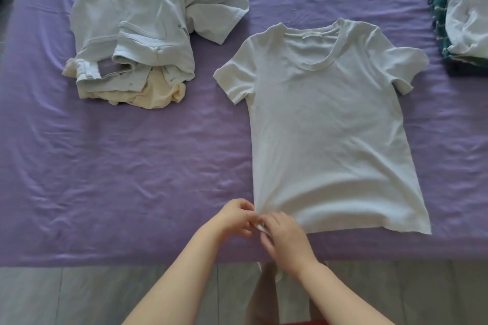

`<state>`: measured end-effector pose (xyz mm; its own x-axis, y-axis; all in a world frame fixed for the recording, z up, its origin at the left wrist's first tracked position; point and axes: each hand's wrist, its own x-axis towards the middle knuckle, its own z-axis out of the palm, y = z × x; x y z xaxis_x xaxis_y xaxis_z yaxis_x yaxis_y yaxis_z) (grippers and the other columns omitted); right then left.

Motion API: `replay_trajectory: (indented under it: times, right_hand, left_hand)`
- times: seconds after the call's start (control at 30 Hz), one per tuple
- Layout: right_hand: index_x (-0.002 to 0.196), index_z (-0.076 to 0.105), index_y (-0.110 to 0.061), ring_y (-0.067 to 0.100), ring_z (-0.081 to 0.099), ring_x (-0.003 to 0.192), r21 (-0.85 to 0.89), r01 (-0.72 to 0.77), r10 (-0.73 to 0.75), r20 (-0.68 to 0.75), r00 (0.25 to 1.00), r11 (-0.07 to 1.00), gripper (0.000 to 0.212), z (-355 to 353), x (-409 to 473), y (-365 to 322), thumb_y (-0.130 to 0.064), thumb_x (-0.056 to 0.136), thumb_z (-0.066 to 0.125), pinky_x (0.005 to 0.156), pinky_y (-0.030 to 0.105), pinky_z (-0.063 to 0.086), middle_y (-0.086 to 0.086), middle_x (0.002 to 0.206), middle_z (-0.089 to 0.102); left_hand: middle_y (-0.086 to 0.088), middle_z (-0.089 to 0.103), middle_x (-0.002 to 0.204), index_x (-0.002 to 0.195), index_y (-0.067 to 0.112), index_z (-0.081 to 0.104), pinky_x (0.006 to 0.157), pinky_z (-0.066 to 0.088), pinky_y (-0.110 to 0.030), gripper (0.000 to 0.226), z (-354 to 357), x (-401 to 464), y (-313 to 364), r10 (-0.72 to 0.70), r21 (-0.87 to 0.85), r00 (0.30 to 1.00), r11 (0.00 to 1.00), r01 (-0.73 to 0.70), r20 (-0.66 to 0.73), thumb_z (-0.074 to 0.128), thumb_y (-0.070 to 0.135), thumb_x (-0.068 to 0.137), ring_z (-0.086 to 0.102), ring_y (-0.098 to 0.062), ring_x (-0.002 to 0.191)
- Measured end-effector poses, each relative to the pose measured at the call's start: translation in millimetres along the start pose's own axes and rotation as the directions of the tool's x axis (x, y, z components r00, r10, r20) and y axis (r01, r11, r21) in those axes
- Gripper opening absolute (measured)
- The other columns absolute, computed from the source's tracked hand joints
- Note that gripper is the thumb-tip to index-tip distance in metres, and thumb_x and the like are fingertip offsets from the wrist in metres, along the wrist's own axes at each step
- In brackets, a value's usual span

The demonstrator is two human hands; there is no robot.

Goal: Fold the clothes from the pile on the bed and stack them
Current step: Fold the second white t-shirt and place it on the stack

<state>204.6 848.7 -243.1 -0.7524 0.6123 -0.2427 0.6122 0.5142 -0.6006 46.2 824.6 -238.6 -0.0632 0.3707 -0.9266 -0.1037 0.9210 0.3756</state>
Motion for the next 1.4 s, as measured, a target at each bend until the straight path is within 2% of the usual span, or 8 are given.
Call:
replay_trajectory:
  times: [0.23, 0.47, 0.67, 0.83, 0.97, 1.1, 1.3, 1.4]
  right_hand:
    - [0.073, 0.058, -0.022, 0.017, 0.054, 0.059, -0.013, 0.024, -0.024, 0.004, 1.0, 1.0, 0.018, 3.6, 10.7, 7.1, -0.021, 0.066, 0.075, 0.052, 0.026, 0.042, -0.007, 0.064, 0.052]
    - [0.077, 0.065, -0.021, 0.022, 0.06, 0.062, -0.022, 0.024, -0.022, 0.112, 0.993, 0.999, 0.021, 13.3, 20.5, 6.7, -0.016, 0.059, 0.073, 0.048, 0.024, 0.044, -0.002, 0.068, 0.058]
    - [0.112, 0.061, -0.012, 0.03, 0.054, 0.099, 0.012, -0.049, 0.046, 0.204, 0.978, 0.999, 0.032, -7.2, 14.8, 25.9, -0.018, 0.083, 0.048, 0.081, 0.04, 0.045, 0.008, 0.11, 0.059]
    - [0.091, 0.071, -0.014, 0.026, 0.066, 0.091, -0.205, -0.118, 0.119, -0.006, 0.993, 0.972, 0.042, -52.3, -5.7, 82.0, -0.014, 0.05, 0.081, 0.075, 0.034, 0.054, 0.004, 0.101, 0.068]
    - [0.093, 0.073, -0.019, 0.022, 0.067, 0.097, -0.401, 0.036, 0.027, 0.15, 0.988, 0.915, 0.063, -75.9, -29.1, 125.9, -0.037, 0.034, 0.086, 0.081, 0.044, 0.055, 0.0, 0.103, 0.07]
    - [0.093, 0.074, -0.026, 0.025, 0.068, 0.084, -0.448, 0.015, 0.057, 0.147, 0.988, 0.894, 0.068, -85.4, -41.1, 155.0, -0.033, 0.028, 0.089, 0.072, 0.038, 0.055, 0.005, 0.093, 0.069]
    - [0.094, 0.072, -0.024, 0.022, 0.062, 0.069, -0.505, 0.166, -0.17, 0.037, 0.985, 0.847, 0.034, -89.3, -30.7, 175.1, -0.015, 0.067, 0.054, 0.054, 0.028, 0.048, -0.003, 0.078, 0.065]
    - [0.103, 0.069, -0.027, 0.021, 0.062, 0.078, -0.457, 0.113, -0.064, 0.123, 0.99, 0.882, 0.051, -95.2, -28.3, 177.8, -0.017, 0.054, 0.072, 0.061, 0.032, 0.049, -0.004, 0.088, 0.065]
  left_hand:
    - [-0.004, 0.067, 0.087, 0.096, 0.014, 0.064, 0.068, 0.054, -0.031, 0.013, -4.6, 34.1, 53.5, 0.095, -0.131, 0.984, 0.985, -0.116, -0.153, 0.056, 0.01, 0.087, 0.063, -0.019, 0.076]
    - [0.003, 0.059, 0.117, 0.127, 0.023, 0.044, 0.075, 0.043, -0.033, 0.043, -17.2, 76.0, 121.4, 0.374, 0.405, 0.776, 0.899, -0.168, -0.508, 0.05, 0.013, 0.085, 0.057, -0.022, 0.102]
    - [-0.006, 0.026, 0.148, 0.147, 0.026, 0.023, 0.104, 0.032, -0.037, 0.075, 27.1, 63.0, 84.5, 0.683, 0.888, 0.639, 0.46, 0.001, -0.354, 0.056, 0.008, 0.082, 0.031, -0.026, 0.13]
    - [-0.007, 0.063, 0.123, 0.105, 0.026, 0.071, 0.093, 0.051, -0.04, 0.048, 85.7, 47.3, 47.5, 0.834, 0.956, 0.495, -0.121, -0.265, 0.243, 0.078, 0.028, 0.057, 0.061, -0.025, 0.114]
    - [0.006, 0.064, 0.093, 0.104, 0.022, 0.068, 0.069, 0.051, -0.025, 0.052, 131.6, 33.2, 31.8, 0.686, 0.926, 0.665, -0.035, -0.376, 0.296, 0.067, 0.05, 0.06, 0.063, -0.016, 0.085]
    - [-0.005, 0.049, 0.115, 0.123, 0.019, 0.043, 0.082, 0.038, -0.04, 0.066, 149.1, 33.6, 25.0, 0.5, 0.955, 0.832, 0.029, -0.296, 0.242, 0.065, 0.052, 0.07, 0.046, -0.027, 0.107]
    - [0.007, 0.056, 0.055, 0.06, 0.022, 0.063, 0.035, 0.037, -0.018, 0.038, 158.7, 36.2, 45.9, 0.59, 0.952, 0.747, -0.175, -0.251, 0.306, 0.087, 0.039, 0.036, 0.056, -0.009, 0.049]
    - [0.001, 0.063, 0.069, 0.074, 0.018, 0.064, 0.046, 0.045, -0.025, 0.022, 154.0, 44.9, 44.0, 0.593, 0.949, 0.745, -0.124, -0.291, 0.306, 0.079, 0.023, 0.059, 0.064, -0.017, 0.064]
